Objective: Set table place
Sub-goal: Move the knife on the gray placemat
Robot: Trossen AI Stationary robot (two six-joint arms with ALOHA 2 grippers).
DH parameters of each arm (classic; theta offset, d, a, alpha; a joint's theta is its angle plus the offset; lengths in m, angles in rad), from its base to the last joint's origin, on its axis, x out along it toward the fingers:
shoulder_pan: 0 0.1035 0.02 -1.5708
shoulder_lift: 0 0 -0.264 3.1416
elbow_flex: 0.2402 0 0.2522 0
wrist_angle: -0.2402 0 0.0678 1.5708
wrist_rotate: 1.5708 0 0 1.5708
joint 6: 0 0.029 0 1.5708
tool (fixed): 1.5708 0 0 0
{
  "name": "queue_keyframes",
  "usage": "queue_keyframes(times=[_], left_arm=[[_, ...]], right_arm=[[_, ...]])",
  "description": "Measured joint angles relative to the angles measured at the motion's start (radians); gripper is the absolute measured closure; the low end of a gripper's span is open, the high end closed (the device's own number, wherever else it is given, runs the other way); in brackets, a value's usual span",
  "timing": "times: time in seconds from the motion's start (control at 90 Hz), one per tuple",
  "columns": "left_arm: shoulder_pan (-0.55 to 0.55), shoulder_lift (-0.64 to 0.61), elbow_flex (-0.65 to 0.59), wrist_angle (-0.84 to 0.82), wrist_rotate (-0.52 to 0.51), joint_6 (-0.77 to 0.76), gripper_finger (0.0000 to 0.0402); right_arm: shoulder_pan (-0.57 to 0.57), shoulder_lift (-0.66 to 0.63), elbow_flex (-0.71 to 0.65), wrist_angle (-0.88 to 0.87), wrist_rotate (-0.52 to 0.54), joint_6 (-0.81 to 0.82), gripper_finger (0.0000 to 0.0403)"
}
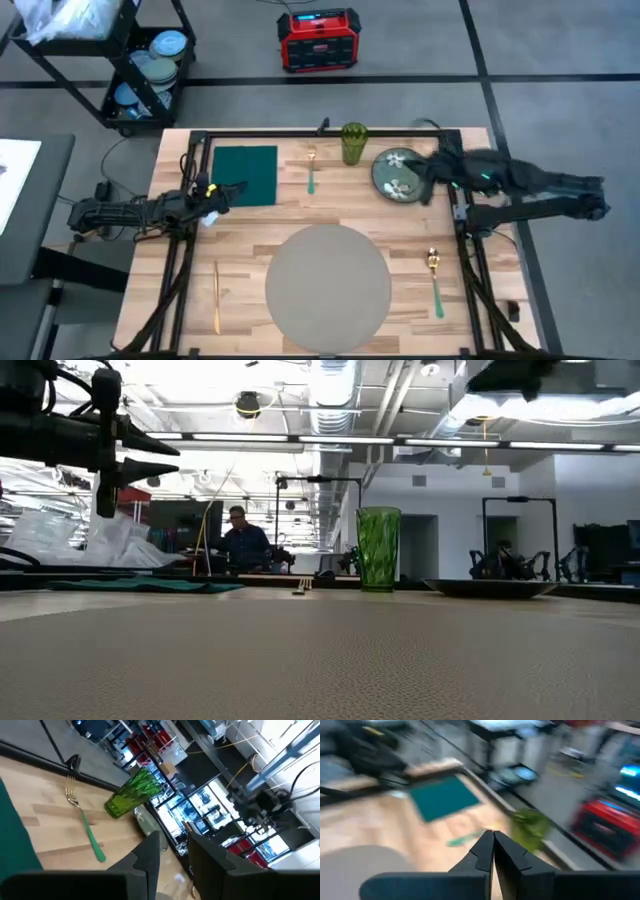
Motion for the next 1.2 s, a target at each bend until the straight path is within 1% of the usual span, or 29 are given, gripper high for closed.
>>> queue_keyframes(times=[0.1,0.211,0.256,0.322,0.378,0.422,0.489,0.533,0.6,0.711,0.811,0.889,0.967,1.044,1.111,1.2], left_arm=[[0.002,0.000,0.000,0.000,0.000,-0.002,0.0320],[0.012,0.001,0.000,0.001,-0.001,0.099,0.0320],[0.014,0.001,0.000,0.024,-0.001,0.140,0.0320],[0.013,0.000,0.000,0.043,-0.001,0.178,0.0320],[0.013,0.000,0.001,0.055,-0.001,0.163,0.0320],[0.013,0.003,0.010,0.038,0.011,0.130,0.0320],[0.013,0.029,0.036,0.009,0.090,0.118,0.0320],[0.013,0.055,0.058,-0.012,0.162,0.120,0.0320],[0.013,0.120,0.098,-0.031,0.214,0.108,0.0320],[0.013,0.274,0.194,-0.064,0.241,0.092,0.0320],[0.013,0.449,0.316,-0.112,0.272,0.155,0.0320],[0.018,0.590,0.423,-0.168,0.275,0.209,0.0320],[0.030,0.718,0.528,-0.226,0.285,0.273,0.0320],[0.050,0.822,0.626,-0.314,0.290,0.313,0.0320],[0.072,0.890,0.694,-0.393,0.299,0.337,0.0320],[0.116,0.931,0.759,-0.483,0.321,0.360,0.0320]], right_arm=[[-0.129,0.119,0.069,-0.252,0.000,0.034,0.0399],[-0.279,0.164,0.062,-0.469,0.001,0.058,0.0384],[-0.341,0.160,0.048,-0.505,0.005,0.034,0.0376],[-0.426,0.140,0.025,-0.497,-0.009,0.016,0.0364],[-0.493,0.120,0.005,-0.500,-0.096,0.048,0.0357],[-0.533,0.099,-0.018,-0.523,-0.200,0.108,0.0353],[-0.545,0.049,-0.071,-0.551,-0.367,0.160,0.0350],[-0.526,0.009,-0.112,-0.562,-0.437,0.200,0.0348],[-0.469,-0.067,-0.183,-0.574,-0.469,0.289,0.0348],[-0.340,-0.206,-0.281,-0.591,-0.472,0.494,0.0348],[-0.195,-0.314,-0.347,-0.576,-0.470,0.695,0.0348],[-0.082,-0.349,-0.360,-0.542,-0.413,0.794,0.0348],[0.028,-0.333,-0.359,-0.508,-0.364,0.865,0.0350],[0.106,-0.280,-0.359,-0.470,-0.329,0.872,0.0355],[0.145,-0.185,-0.353,-0.434,-0.325,0.826,0.0361],[0.171,-0.024,-0.309,-0.367,-0.341,0.728,0.0370]])
